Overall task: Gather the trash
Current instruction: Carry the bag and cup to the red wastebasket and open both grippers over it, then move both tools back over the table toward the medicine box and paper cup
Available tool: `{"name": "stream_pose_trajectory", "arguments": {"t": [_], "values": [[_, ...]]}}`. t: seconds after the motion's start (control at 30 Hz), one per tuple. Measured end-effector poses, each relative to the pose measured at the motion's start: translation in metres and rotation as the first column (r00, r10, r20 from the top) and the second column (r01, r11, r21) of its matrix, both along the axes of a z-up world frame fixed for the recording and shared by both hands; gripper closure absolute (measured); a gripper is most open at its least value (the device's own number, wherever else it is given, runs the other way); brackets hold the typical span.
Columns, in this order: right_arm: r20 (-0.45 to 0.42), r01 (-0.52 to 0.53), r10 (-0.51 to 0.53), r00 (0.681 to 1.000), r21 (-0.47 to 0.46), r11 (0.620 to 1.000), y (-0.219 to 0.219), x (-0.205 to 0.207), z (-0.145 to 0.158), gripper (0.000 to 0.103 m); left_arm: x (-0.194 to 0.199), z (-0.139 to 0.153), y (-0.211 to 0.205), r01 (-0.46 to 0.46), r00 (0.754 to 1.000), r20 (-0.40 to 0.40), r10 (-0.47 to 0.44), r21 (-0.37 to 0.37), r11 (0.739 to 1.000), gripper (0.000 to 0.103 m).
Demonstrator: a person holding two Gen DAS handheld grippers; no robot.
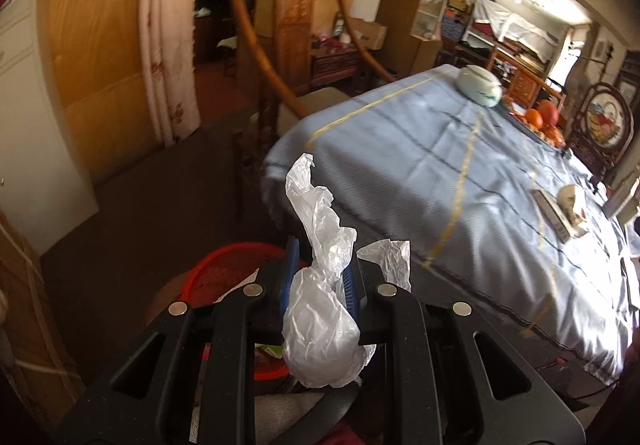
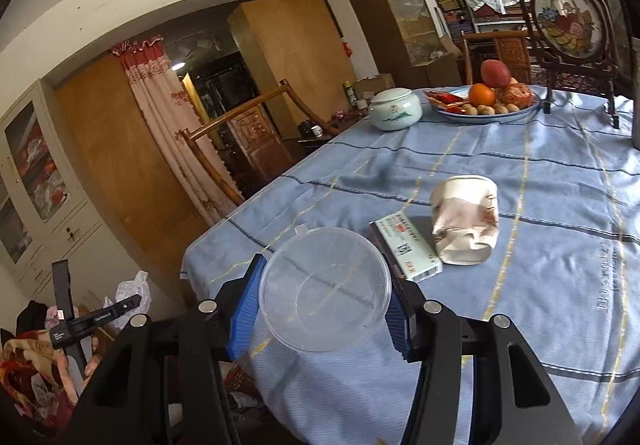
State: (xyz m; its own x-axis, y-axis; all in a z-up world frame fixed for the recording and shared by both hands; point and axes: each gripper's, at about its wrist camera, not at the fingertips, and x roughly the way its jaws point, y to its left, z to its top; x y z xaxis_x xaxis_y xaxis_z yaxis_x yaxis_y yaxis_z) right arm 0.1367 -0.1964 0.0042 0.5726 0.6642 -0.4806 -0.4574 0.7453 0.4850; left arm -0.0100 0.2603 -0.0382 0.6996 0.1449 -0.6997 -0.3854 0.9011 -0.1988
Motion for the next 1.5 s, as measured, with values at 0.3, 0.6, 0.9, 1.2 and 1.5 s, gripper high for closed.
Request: {"name": "stream_pose_trajectory", "arguments": {"t": [0.3,0.6,0.9,1.2,1.5], "values": [[-0.03,-0.15,0.149,0.988,-0.011,0.989,0.084,-0.009,0.005,0.049,0.008,-0.054,0.041,-0.079,0.993,-0.092,0.07,-0.106,0.991,0.042],[-0.077,-0.313,0.31,0.948,-0.033,0.949,0.175,-0.009,-0.002,0.049,0.007,-0.062,0.058,-0.173,0.981,-0.109,0.163,-0.091,0.981,0.015],[-0.151,-0.473,0.459,0.875,-0.073,0.878,0.265,-0.015,-0.021,0.049,-0.011,-0.066,0.089,-0.416,0.903,-0.125,0.412,-0.008,0.909,0.009],[-0.185,-0.57,0.548,0.815,-0.093,0.816,0.335,-0.024,-0.033,0.029,-0.027,-0.082,0.13,-0.547,0.832,-0.149,0.535,-0.053,0.835,0.009],[-0.097,-0.468,0.458,0.883,-0.168,0.867,0.319,-0.03,-0.027,0.015,-0.021,-0.092,0.128,-0.534,0.838,-0.178,0.515,-0.074,0.843,0.009]]}}
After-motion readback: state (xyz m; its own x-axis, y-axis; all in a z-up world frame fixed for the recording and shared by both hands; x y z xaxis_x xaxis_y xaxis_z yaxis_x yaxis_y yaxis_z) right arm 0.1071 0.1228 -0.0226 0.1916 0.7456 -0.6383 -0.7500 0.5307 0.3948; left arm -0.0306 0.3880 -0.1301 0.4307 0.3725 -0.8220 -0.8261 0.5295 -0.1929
